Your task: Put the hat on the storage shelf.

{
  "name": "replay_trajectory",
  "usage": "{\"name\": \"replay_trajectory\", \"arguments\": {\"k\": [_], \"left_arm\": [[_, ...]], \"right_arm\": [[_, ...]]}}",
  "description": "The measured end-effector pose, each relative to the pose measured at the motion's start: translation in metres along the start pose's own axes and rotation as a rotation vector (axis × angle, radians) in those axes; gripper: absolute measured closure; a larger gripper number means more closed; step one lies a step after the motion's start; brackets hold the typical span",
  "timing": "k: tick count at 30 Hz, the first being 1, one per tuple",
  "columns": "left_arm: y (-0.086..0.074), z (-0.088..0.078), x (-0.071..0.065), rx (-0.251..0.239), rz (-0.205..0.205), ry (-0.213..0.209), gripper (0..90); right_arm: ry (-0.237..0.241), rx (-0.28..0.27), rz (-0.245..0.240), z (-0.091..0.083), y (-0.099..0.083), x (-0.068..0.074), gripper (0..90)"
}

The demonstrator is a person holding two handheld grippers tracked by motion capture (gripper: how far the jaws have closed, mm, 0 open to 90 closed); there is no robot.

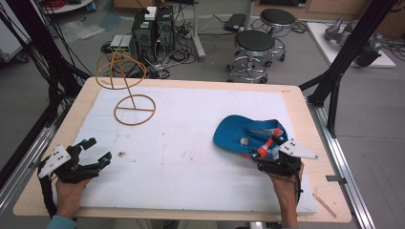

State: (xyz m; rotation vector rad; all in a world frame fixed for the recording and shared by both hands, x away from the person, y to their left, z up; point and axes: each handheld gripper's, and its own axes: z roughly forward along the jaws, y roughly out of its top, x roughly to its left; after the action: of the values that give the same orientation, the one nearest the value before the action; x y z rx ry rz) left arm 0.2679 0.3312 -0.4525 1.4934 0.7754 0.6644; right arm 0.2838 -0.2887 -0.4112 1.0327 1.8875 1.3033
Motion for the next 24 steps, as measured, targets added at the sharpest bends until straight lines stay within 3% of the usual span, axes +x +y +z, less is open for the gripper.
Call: {"name": "replay_trajectory", "arguments": {"k": [6, 8, 14, 24], "left_arm": [[0.0, 0.0, 0.0, 0.001, -0.003, 0.001, 15.3], [0.0, 0.0, 0.0, -0.001, -0.005, 0.001, 15.4], [0.0, 0.0, 0.0, 0.0, -0.004, 0.002, 15.4], [0.0, 0.0, 0.0, 0.0, -0.004, 0.002, 15.3]], "right_arm": [[-0.057, 0.057, 0.036, 0.007, 0.009, -0.018, 10.8], [-0.053, 0.063, 0.055, 0.009, 0.012, -0.024, 10.8], [-0.11, 0.114, 0.053, 0.016, 0.019, -0.032, 11.0], [-0.099, 0.211, 0.148, 0.027, 0.007, -0.044, 20.2]]}}
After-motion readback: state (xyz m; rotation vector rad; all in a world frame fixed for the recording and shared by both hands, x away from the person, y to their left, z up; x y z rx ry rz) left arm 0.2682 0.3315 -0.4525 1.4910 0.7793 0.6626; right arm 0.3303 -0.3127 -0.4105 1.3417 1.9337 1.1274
